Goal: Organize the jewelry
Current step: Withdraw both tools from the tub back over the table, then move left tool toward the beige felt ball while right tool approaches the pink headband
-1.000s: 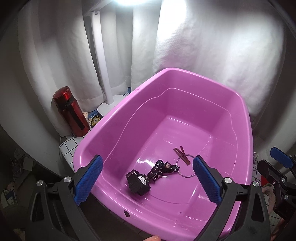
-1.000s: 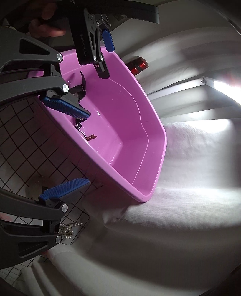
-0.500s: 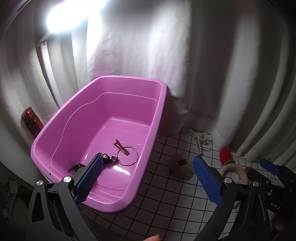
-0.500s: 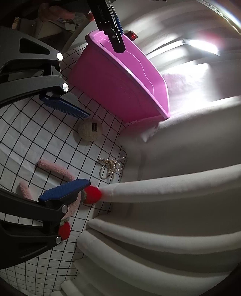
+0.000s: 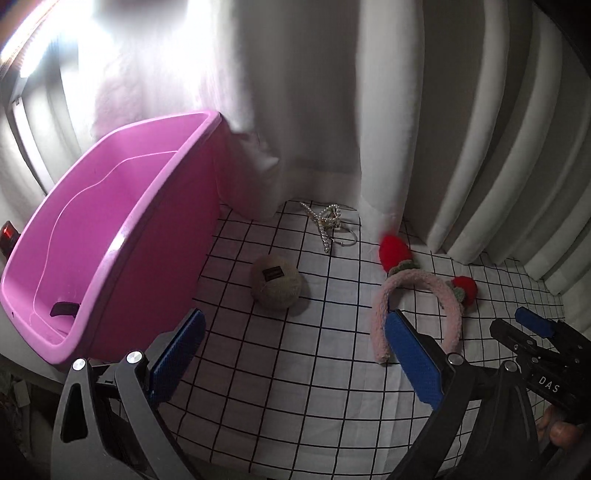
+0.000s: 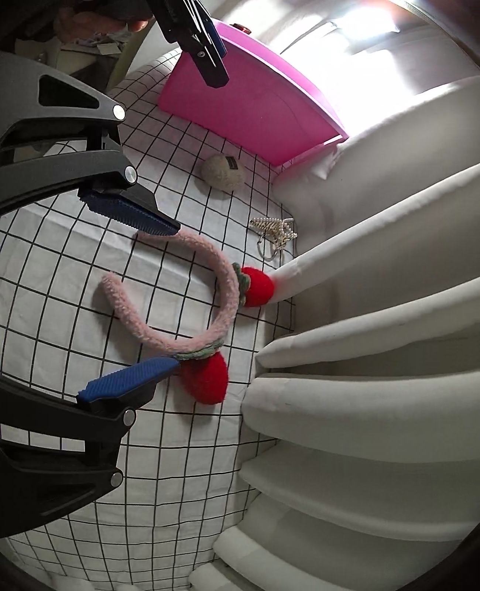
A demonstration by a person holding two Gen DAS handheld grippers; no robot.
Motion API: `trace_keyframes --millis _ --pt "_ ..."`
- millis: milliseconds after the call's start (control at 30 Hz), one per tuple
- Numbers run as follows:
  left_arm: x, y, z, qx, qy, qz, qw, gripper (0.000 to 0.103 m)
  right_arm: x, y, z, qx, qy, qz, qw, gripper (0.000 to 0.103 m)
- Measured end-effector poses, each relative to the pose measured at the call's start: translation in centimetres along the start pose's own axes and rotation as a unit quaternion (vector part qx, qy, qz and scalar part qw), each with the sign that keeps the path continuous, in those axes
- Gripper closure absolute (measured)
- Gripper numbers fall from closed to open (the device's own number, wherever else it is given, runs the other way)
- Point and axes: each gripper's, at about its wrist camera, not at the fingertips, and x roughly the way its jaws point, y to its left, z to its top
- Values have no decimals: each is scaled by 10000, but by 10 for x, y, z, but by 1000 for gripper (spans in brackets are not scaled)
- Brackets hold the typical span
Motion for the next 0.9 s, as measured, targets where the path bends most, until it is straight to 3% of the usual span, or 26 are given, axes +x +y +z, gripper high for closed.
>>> trace_keyframes --millis 267,600,900 --pt "58 -1 -14 21 437 352 9984 7 42 -21 -14 211 418 -27 9989 37" --pt "115 18 0 -202 478 532 9972 7 83 -30 -17 281 623 -131 9976 37" --pt "152 20 6 -116 592 631 9962 7 107 -24 -12 207 651 -273 9973 38"
